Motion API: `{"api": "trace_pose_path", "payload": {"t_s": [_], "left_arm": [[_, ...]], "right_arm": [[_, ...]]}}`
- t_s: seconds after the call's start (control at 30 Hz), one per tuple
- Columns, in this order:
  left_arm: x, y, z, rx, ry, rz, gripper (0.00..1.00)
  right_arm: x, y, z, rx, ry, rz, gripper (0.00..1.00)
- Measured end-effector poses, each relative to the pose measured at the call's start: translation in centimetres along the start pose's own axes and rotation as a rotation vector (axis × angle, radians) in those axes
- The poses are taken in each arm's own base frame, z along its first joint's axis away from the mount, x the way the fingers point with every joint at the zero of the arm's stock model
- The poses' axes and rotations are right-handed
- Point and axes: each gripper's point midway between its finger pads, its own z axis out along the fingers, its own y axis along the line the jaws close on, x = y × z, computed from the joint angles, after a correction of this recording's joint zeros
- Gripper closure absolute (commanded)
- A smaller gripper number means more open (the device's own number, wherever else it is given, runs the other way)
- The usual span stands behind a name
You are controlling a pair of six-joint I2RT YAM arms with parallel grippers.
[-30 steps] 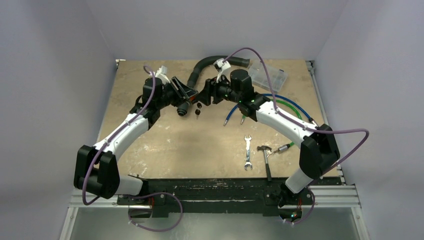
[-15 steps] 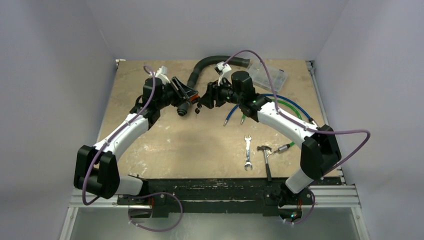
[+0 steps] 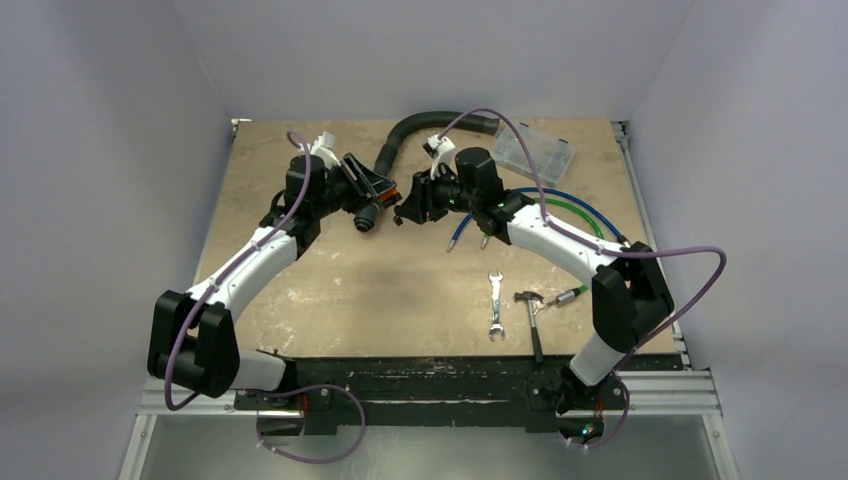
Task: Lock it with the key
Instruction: Lock the lock.
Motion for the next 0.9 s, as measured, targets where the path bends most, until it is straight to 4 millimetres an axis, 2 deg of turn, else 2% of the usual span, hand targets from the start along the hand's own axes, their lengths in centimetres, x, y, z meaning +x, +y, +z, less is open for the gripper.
{"api": "trace_pose_path", "payload": {"t_s": [0.17, 0.3, 0.37, 0.63, 0.9], "left_arm": [[0.0, 0.0, 0.0, 0.0, 0.0, 0.0, 1.0], [0.0, 0.0, 0.0, -0.002, -0.002, 0.0, 1.0], [-0.1, 0.0, 0.0, -0.002, -0.003, 0.001, 1.0], [-0.3, 0.0, 0.0, -0.003, -0.006, 0.009, 1.0], [-1.6, -0.2, 0.3, -0.018, -0.003, 0.011, 1.0]], "right_arm": [[-0.1, 0.3, 0.0, -0.014, -0.002, 0.001, 0.79], [0.0, 0.5, 0.0, -0.024, 0.0, 0.002, 0.87], [0.0, 0.6, 0.0, -0.025, -0.001, 0.002, 0.99], [-0.1, 0.7, 0.1, -0.032, -0.001, -0.002, 1.0], [-0.6, 0.8, -0.1, -0.041, -0.045, -0.028, 1.0]]}}
